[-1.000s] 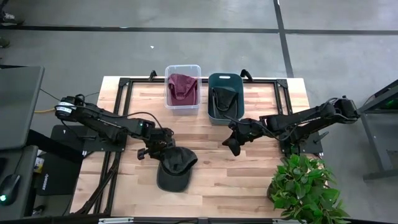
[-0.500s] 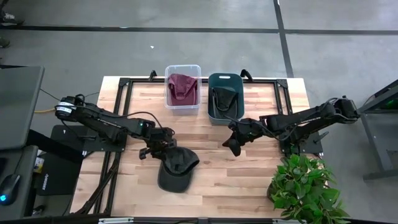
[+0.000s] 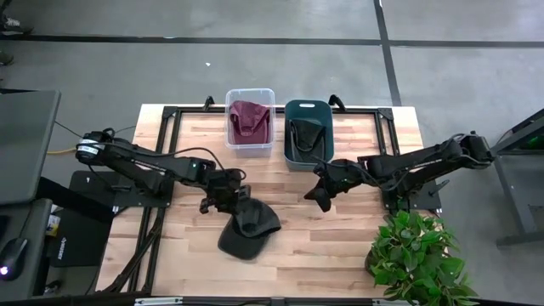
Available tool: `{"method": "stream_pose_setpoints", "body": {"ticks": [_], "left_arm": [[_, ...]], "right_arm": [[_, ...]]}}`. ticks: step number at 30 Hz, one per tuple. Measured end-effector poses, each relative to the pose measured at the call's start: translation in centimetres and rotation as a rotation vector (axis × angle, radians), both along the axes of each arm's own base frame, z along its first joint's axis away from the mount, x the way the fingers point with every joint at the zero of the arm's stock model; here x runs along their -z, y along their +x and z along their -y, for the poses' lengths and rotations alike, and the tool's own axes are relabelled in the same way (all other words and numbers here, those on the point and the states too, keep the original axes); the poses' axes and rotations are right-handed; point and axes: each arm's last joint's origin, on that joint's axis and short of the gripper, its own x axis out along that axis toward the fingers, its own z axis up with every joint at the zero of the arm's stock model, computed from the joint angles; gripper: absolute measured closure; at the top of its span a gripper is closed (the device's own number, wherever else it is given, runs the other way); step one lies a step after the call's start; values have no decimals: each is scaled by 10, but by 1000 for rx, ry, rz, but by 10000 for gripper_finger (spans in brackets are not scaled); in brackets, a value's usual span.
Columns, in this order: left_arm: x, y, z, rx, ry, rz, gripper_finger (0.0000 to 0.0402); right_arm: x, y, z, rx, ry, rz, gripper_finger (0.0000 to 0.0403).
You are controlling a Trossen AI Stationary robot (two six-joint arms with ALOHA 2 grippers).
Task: Pick & Place hat
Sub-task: Put the black cap into the green bin
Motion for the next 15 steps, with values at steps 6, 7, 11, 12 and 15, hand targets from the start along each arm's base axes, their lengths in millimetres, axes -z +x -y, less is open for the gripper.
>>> {"method": "stream_pose_setpoints", "body": {"ticks": [6, 7, 11, 12, 15], "left_arm": [[-33, 10, -1, 14, 104, 72, 401], [-40, 11, -2, 13, 122, 84, 401], [-68, 18, -9, -1, 194, 150, 401], [-76, 19, -12, -9, 222, 170, 401], [-101, 23, -19, -16, 286, 234, 401]], "right_arm": [[-13, -7, 8, 47, -9, 59, 391], [-14, -8, 9, 57, -12, 65, 391], [-19, -10, 15, 75, -17, 87, 391], [-20, -10, 16, 77, -22, 93, 391], [-23, -9, 19, 93, -34, 127, 391]]}}
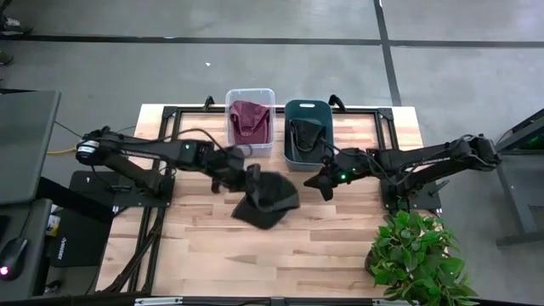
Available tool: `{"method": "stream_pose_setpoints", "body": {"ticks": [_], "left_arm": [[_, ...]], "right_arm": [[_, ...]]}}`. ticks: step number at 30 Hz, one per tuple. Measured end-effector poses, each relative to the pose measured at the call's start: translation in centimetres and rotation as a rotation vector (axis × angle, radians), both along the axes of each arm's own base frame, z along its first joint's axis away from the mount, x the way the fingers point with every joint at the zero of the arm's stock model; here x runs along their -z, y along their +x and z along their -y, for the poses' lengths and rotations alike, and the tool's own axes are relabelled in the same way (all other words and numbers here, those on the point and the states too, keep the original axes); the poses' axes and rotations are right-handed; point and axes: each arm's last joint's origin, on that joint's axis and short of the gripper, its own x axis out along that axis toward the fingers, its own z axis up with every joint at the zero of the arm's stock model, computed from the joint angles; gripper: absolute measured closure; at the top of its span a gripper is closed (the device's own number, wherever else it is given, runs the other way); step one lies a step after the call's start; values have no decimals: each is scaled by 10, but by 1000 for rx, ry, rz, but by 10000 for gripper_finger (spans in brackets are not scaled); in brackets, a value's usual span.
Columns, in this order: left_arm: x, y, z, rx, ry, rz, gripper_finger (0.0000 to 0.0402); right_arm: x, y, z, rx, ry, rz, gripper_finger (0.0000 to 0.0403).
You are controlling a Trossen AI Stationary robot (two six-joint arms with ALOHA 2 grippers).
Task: Pick & Place hat
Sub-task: Put the black cap into the green bin
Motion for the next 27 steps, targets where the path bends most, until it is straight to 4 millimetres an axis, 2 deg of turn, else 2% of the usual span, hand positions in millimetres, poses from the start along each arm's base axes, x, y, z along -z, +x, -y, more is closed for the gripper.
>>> {"method": "stream_pose_setpoints", "body": {"ticks": [3, 6, 16, 19, 22, 27], "left_arm": [[-16, -1, -7, -14, 61, 20, 401], [-23, -3, -13, -33, 101, 12, 401], [-34, -6, -22, -15, 160, -5, 401], [-39, -6, -24, -8, 186, 13, 401], [-43, -6, -30, -20, 210, 24, 401], [-51, -8, -38, -19, 240, 39, 401]], "right_arm": [[-3, 2, 3, 10, -5, 32, 388], [-5, 2, 5, 16, -12, 55, 368], [-15, 6, 17, 29, -10, 171, 214], [-16, 6, 22, 31, -16, 177, 181], [-16, 6, 26, 46, -17, 180, 165], [-16, 6, 32, 55, -32, 185, 164]]}}
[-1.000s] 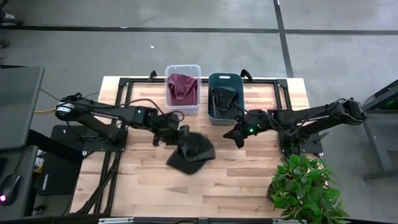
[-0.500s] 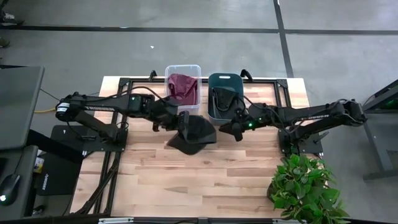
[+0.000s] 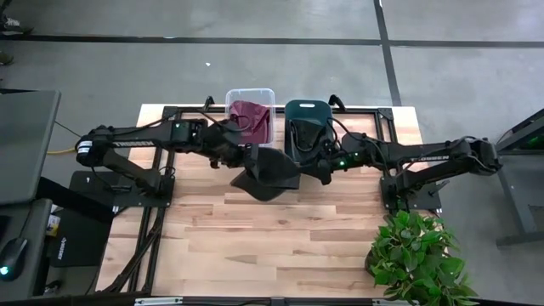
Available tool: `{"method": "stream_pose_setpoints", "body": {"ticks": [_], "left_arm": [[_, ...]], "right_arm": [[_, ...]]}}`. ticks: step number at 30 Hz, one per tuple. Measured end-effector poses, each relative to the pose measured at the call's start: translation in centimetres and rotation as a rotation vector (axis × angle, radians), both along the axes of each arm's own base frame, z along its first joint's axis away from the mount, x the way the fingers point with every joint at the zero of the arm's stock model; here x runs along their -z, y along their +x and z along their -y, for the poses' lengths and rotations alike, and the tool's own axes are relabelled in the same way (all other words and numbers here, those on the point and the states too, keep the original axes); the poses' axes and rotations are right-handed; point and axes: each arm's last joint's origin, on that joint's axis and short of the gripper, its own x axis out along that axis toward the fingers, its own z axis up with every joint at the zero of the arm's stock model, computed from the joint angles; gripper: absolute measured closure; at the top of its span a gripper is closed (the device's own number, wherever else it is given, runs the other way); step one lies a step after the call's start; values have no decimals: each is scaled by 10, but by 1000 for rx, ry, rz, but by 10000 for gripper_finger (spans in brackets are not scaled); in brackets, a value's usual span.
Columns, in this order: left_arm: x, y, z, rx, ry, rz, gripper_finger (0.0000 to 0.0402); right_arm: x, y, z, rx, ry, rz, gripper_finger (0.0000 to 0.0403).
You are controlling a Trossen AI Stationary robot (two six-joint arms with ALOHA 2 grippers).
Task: Pick & Place hat
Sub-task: Put the black cap into the green bin
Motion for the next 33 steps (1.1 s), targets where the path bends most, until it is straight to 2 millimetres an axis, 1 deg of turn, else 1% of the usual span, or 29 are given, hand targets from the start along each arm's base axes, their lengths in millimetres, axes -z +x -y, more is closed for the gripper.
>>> {"method": "stream_pose_setpoints", "body": {"ticks": [5, 10, 15, 18, 21, 25, 31, 33], "left_arm": [[-10, -1, 0, 27, 29, 24, 401], [-12, -1, 0, 26, 34, 28, 401], [-13, 0, 0, 23, 42, 49, 401], [-17, 4, -1, 23, 63, 105, 401], [-22, 7, -5, 24, 67, 164, 401], [-24, 8, -11, 7, 71, 190, 401], [-30, 11, -12, 13, 95, 256, 401], [-29, 13, -12, 14, 94, 258, 401]], "right_arm": [[0, -1, 7, 22, -4, 0, 162], [0, -1, 11, 6, 12, 1, 162], [0, -1, 8, -15, 15, 2, 162], [0, 0, 3, -26, 13, 4, 162], [0, 0, 1, -31, 12, 3, 162], [0, 0, 1, -30, 12, 8, 162], [-7, 2, 1, -27, 19, 83, 162], [-9, 3, 1, -28, 22, 98, 162]]}}
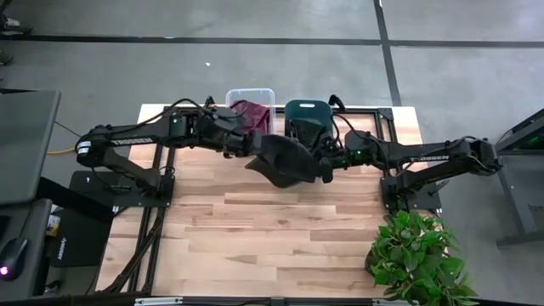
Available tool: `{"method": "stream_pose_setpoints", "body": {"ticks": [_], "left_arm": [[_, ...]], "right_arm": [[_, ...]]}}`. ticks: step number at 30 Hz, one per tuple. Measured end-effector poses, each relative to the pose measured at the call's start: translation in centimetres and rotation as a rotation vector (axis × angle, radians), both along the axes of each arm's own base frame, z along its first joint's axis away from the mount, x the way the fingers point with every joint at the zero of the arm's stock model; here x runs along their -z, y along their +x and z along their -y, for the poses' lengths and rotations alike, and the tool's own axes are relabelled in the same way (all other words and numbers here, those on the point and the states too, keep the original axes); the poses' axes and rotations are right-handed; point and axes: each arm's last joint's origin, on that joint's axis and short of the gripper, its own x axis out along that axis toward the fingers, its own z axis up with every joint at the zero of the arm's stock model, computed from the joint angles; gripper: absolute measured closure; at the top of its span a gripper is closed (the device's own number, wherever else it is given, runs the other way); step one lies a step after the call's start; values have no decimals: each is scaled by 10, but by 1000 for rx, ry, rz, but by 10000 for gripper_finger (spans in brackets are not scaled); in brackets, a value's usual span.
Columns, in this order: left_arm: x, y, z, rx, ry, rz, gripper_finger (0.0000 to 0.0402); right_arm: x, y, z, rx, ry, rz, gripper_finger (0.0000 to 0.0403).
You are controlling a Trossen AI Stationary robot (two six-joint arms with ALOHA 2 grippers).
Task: Pick & Place hat
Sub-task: Put the black cap into the green bin
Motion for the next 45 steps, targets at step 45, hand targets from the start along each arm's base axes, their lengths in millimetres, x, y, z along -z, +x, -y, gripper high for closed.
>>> {"method": "stream_pose_setpoints", "body": {"ticks": [45], "left_arm": [[11, 25, -18, 7, 40, 42, 401]], "right_arm": [[-2, -7, 25, 143, 36, -3, 249]]}}
